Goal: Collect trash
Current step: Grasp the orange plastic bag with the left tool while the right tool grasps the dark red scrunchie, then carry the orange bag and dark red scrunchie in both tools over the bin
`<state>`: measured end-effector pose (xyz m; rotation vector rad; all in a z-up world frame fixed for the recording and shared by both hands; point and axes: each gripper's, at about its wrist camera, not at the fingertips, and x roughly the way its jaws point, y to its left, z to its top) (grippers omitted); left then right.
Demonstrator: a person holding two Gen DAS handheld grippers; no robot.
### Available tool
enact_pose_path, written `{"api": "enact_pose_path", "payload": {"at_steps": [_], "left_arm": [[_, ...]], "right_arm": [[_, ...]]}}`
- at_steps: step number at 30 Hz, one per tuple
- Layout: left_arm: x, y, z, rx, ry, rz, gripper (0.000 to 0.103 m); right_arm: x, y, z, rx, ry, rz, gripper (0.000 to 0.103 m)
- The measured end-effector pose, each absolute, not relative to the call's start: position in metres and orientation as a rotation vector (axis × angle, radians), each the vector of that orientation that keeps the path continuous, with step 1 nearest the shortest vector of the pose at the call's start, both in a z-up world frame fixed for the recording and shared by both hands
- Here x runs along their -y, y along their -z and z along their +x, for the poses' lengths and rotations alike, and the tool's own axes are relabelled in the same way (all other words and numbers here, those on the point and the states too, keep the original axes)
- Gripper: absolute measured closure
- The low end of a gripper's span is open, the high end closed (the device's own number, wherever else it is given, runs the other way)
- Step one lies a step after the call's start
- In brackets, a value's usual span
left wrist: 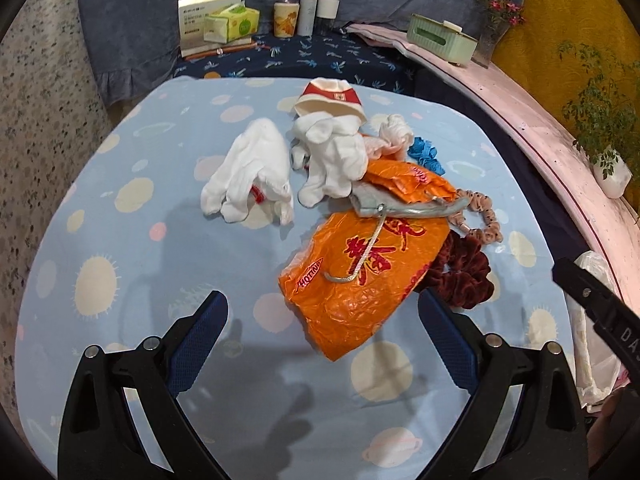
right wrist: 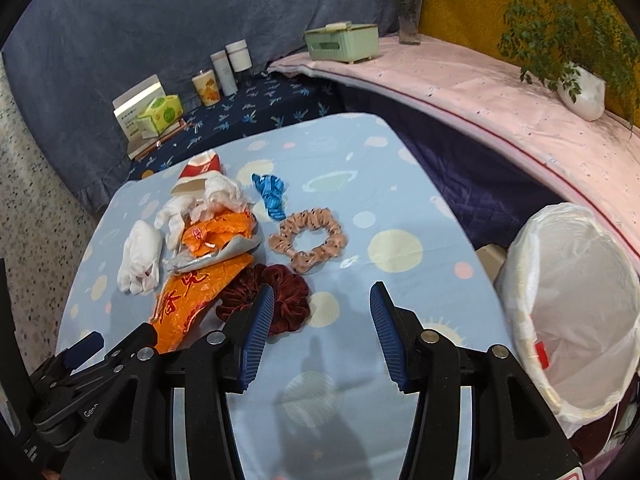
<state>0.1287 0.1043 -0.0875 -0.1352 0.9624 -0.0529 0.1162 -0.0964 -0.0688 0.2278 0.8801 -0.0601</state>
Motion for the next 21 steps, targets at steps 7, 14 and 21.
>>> {"api": "enact_pose_path", "payload": {"at_steps": [7, 14, 21], "left_arm": [[-0.108, 0.110, 0.147, -1.024, 0.064, -0.207, 0.012], [-0.108, 0.126, 0.154, -1.075, 0.093, -0.237, 0.038], [-0.107, 0.129, 0.145, -1.067, 0.102, -0.208, 0.063]], "right_arm": [[0.082, 0.094, 0.140, -0.926, 0.051, 0.217, 0.054], [0.069, 0.120, 0.157, -0.985, 0.038, 0.213, 0.054], [0.069, 0.138, 0.157, -1.009, 0.030, 0.224, 0.067]]}}
